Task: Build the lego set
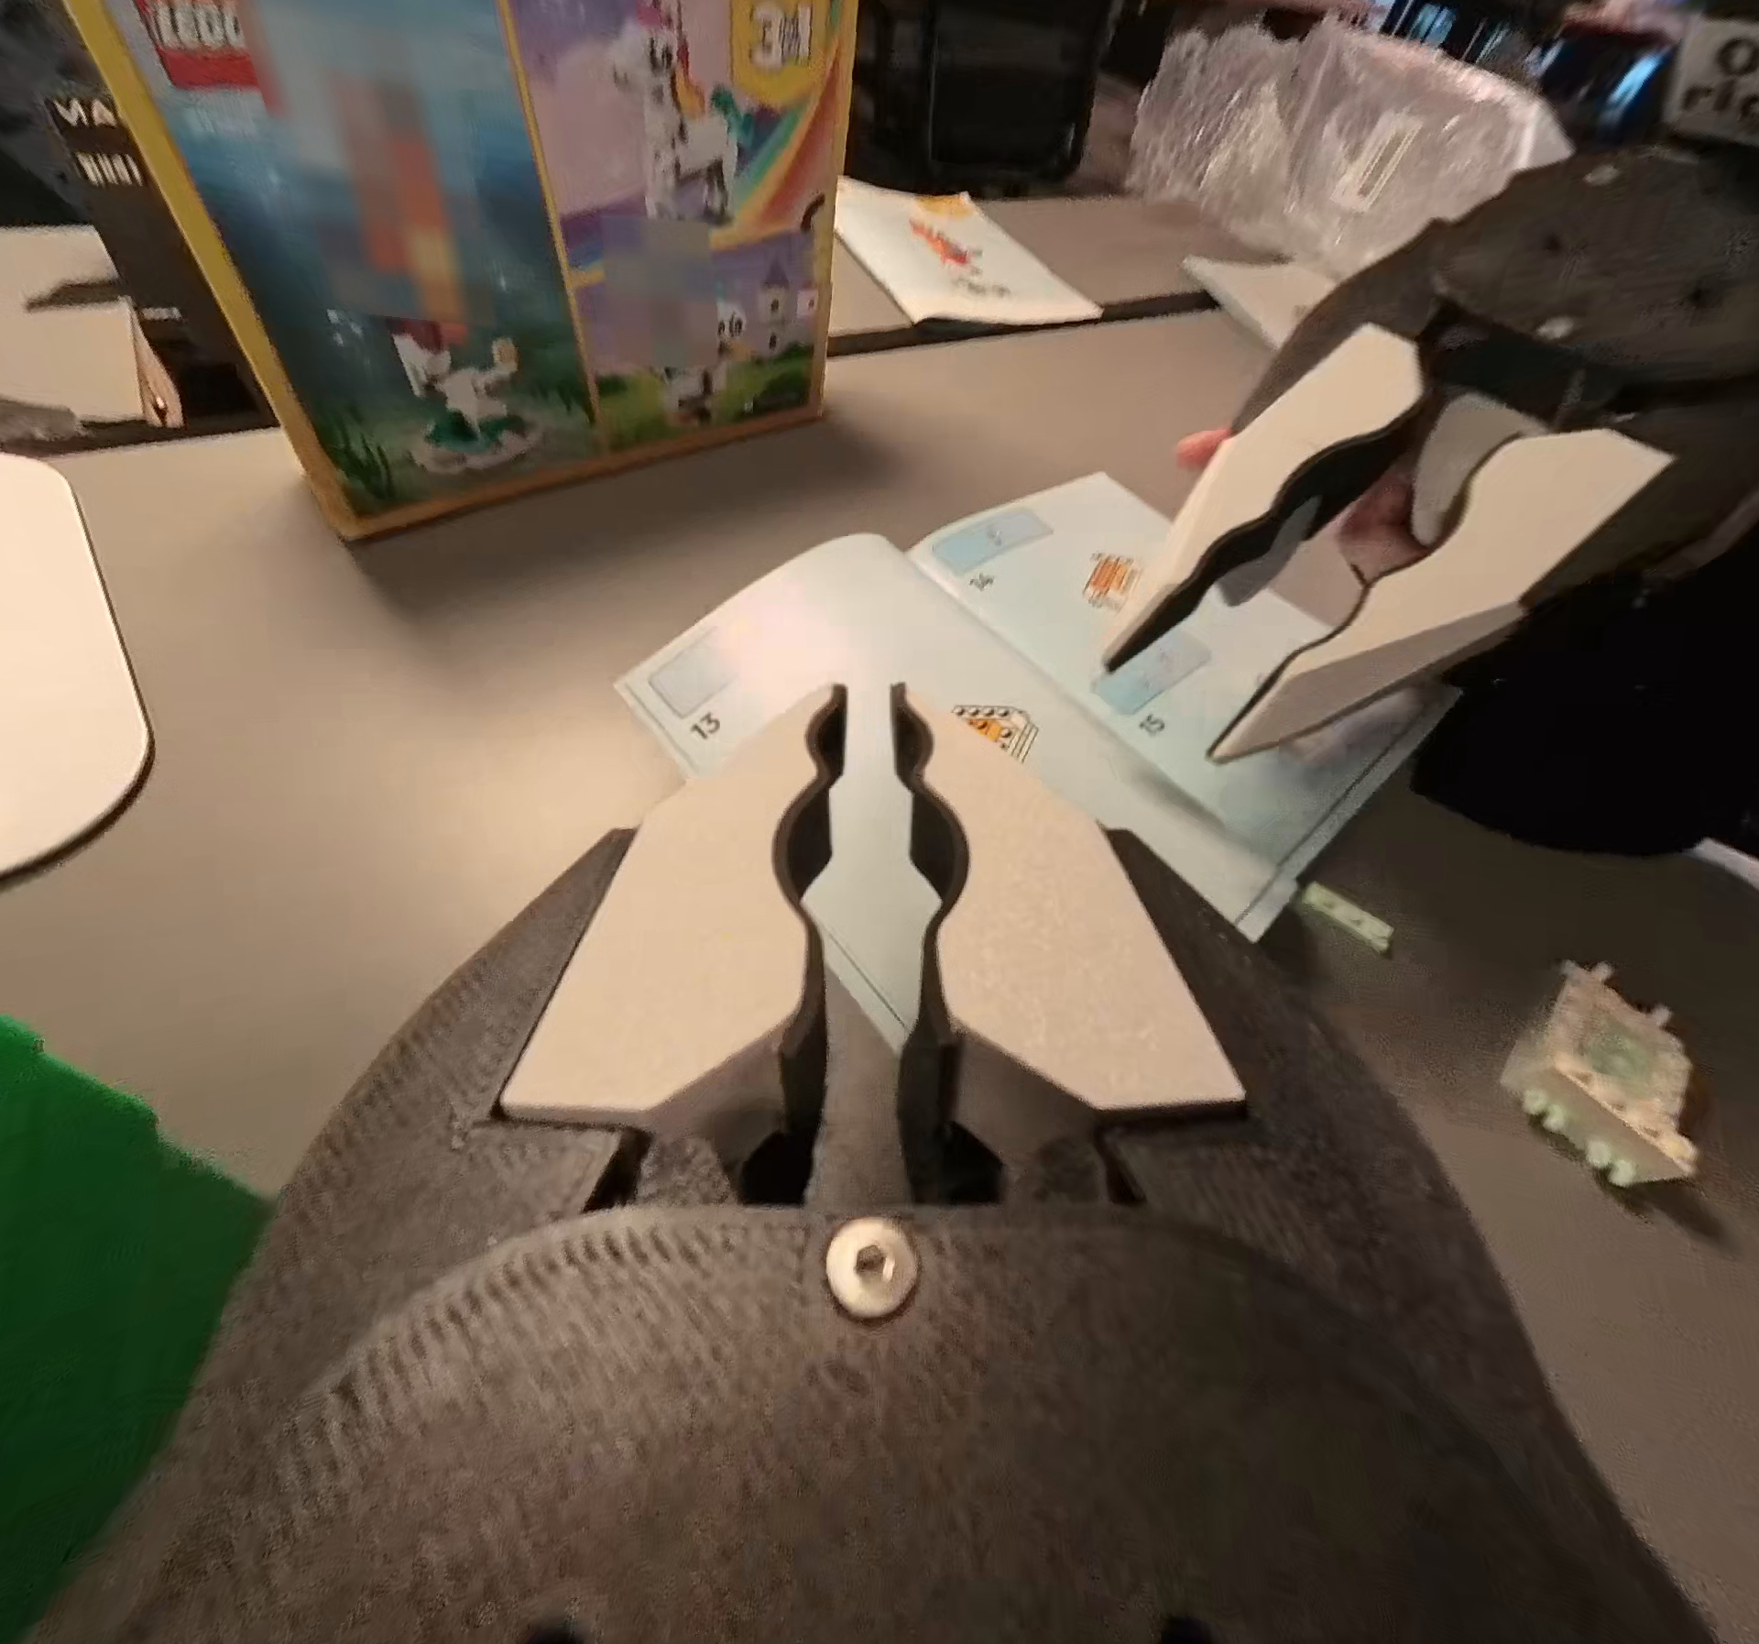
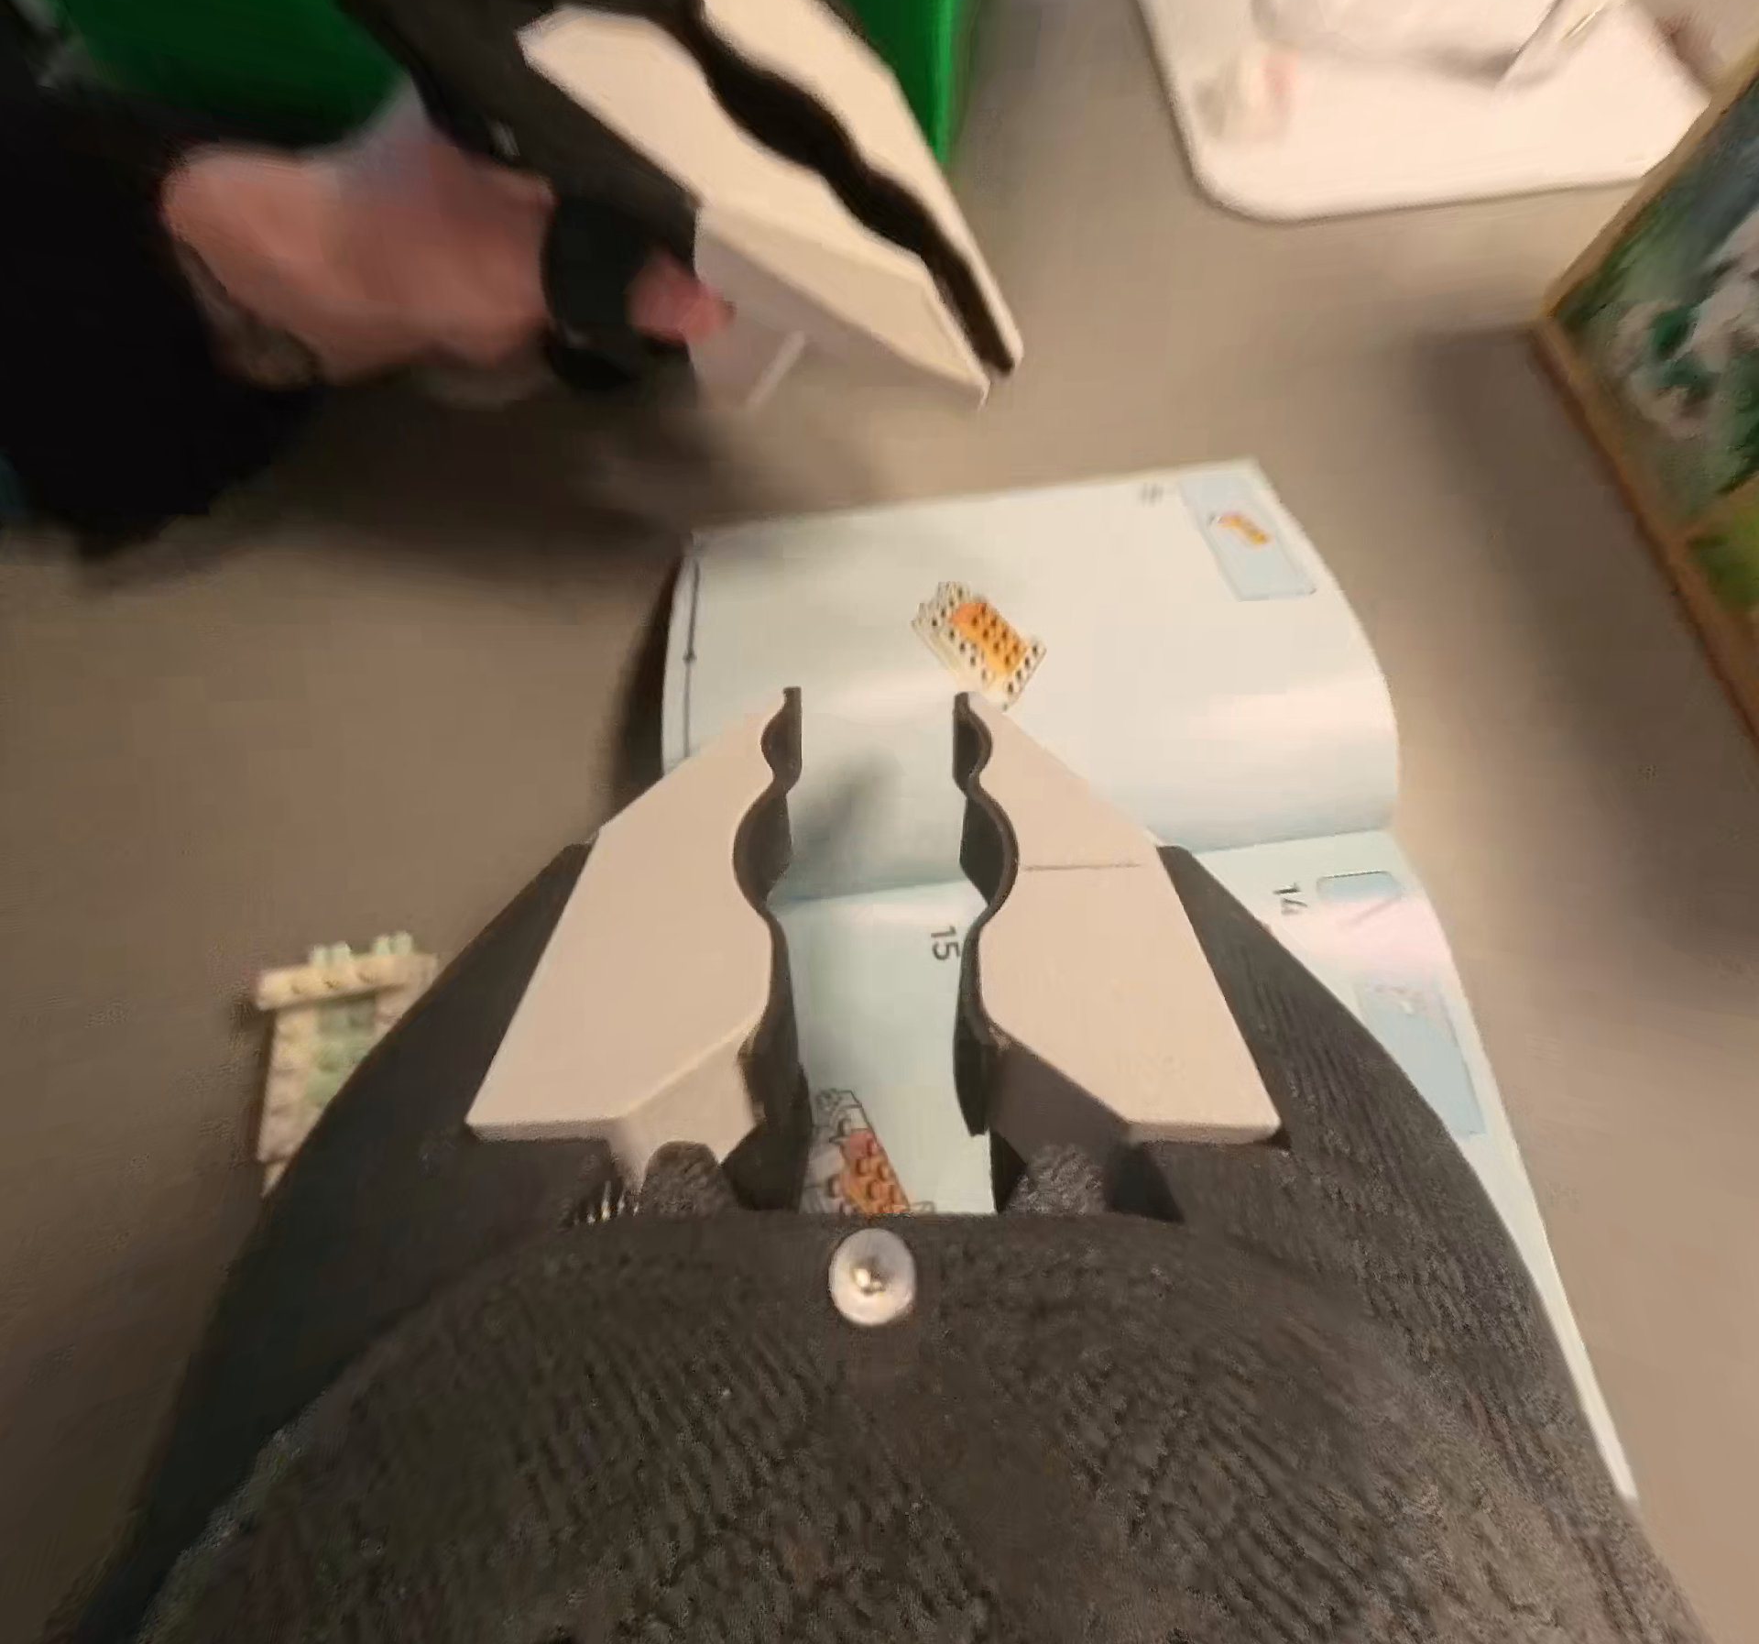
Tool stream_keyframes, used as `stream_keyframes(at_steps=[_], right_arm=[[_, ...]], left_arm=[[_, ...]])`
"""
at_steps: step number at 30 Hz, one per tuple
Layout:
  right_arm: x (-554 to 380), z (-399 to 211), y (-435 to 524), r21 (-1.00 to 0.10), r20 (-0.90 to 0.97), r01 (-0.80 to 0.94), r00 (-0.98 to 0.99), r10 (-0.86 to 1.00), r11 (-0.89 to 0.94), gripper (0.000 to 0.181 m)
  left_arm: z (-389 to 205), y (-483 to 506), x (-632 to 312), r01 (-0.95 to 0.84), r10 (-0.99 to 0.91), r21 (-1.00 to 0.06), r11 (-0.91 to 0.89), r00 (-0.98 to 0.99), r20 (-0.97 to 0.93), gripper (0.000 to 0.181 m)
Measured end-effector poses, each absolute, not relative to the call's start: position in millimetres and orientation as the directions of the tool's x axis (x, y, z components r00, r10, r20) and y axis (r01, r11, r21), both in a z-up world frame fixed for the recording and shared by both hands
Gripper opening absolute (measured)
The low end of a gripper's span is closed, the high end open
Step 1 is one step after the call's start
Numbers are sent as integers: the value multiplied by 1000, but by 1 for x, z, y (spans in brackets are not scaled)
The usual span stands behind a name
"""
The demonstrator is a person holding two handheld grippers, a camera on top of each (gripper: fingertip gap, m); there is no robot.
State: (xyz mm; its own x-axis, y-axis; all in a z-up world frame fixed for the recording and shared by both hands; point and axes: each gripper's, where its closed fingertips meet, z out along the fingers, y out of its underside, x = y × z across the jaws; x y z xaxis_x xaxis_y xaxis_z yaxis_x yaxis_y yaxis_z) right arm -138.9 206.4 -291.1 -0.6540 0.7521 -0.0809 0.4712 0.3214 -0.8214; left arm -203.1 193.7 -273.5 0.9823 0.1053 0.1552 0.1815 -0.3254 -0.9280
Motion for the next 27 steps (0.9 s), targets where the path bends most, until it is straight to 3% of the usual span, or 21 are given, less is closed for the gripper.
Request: stream_keyframes(at_steps=[1,7,13,19,27], right_arm=[[-136,-278,208,-851,-54,434,-630,774,295,30],[-88,-221,220,-963,207,112,-283,937,247,35],[-26,-213,246,-906,409,-59,138,902,419,35],[-19,-219,256,-891,428,-61,217,878,449,35],[-21,-224,259,-881,456,-21,228,860,472,30]], left_arm=[[-268,194,-202,177,92,-939,-294,983,157,9],[-224,188,-175,72,-21,-993,-91,997,75,12],[-158,141,-95,-79,-155,-990,115,983,-96,13],[-123,31,-80,-276,44,-951,137,961,-272,19],[-115,-106,-160,-274,493,-962,8,838,-235,19]])
